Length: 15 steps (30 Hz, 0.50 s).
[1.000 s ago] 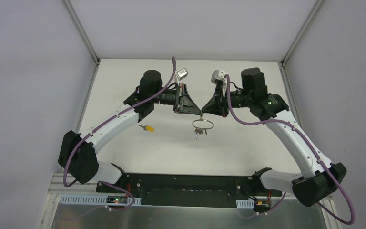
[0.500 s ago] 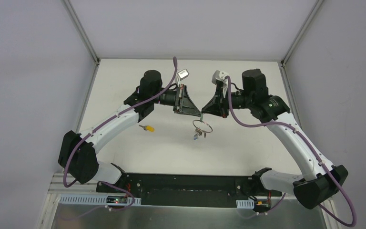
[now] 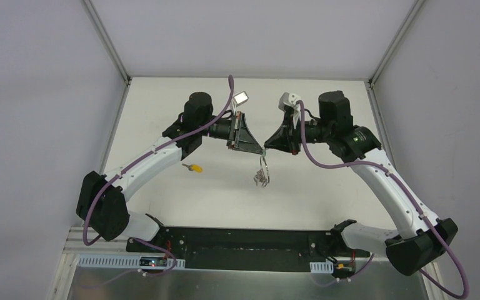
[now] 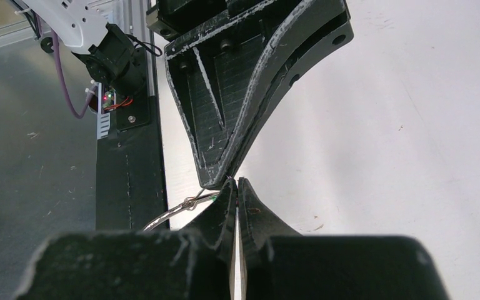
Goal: Put the keys on the keyring
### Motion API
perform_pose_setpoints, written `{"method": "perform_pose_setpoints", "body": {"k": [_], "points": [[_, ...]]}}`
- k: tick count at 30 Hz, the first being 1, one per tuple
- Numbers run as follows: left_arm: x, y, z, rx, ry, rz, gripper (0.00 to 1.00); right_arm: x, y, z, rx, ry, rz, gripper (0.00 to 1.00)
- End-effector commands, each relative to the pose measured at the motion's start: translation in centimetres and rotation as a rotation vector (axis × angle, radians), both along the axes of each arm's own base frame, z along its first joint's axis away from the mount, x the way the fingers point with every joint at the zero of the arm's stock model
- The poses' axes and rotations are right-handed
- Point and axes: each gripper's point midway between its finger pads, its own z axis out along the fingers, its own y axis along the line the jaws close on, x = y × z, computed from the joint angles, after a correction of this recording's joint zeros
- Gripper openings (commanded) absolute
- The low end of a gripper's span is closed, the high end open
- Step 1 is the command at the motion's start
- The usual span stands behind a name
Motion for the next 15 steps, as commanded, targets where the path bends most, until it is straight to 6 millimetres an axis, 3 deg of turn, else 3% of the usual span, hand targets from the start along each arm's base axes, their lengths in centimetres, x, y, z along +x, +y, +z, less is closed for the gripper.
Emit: {"method": "perform_pose_setpoints", "body": {"k": [1, 6, 15], "points": [[-2.6, 0.8, 1.8, -0.043, -0.053, -0.104, 0.00, 1.2, -0.1, 2.4, 0.045, -0.140, -0.022, 0.00], [-2.5, 0.8, 1.6, -0.029, -0.074, -0.103, 0.00, -0.1, -0.3, 2.0, 0.029, -0.153, 0.050, 0.00], [-3.0, 1.8, -0.1, 0.058, -0.187, -0.119, 0.00, -0.5, -0.3, 0.9, 0.017, -0.152, 0.095, 0.00]]}}
